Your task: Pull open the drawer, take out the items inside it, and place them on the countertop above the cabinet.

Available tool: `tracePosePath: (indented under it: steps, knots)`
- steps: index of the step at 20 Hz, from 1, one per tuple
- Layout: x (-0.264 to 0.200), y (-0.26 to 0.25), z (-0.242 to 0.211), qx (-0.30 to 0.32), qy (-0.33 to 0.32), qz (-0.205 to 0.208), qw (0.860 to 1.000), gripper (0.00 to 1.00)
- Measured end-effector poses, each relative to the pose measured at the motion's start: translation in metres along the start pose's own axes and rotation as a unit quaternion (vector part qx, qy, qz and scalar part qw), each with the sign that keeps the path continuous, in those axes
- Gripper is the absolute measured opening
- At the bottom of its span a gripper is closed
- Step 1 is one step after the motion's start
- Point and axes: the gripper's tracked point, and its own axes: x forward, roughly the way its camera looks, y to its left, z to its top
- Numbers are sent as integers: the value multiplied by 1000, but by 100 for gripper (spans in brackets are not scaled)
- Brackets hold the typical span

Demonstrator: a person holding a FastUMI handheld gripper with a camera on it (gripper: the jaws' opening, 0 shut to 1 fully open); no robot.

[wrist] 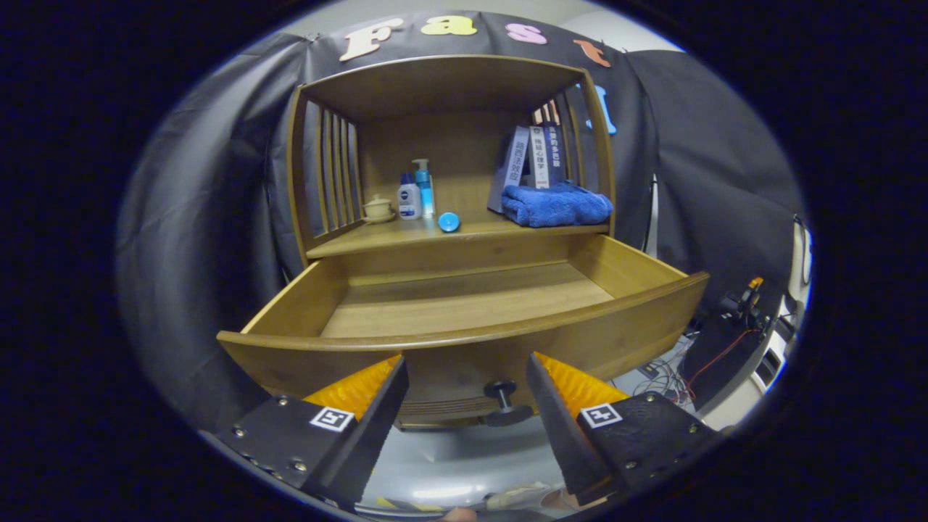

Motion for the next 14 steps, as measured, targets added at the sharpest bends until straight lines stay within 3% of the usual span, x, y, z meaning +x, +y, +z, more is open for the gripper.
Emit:
tracePosePath:
  steps: [7, 14]
  knots:
    - [9, 8, 3, 10, -4, 40, 999, 97]
    - [15, 7, 2, 15, -2, 37, 999, 98]
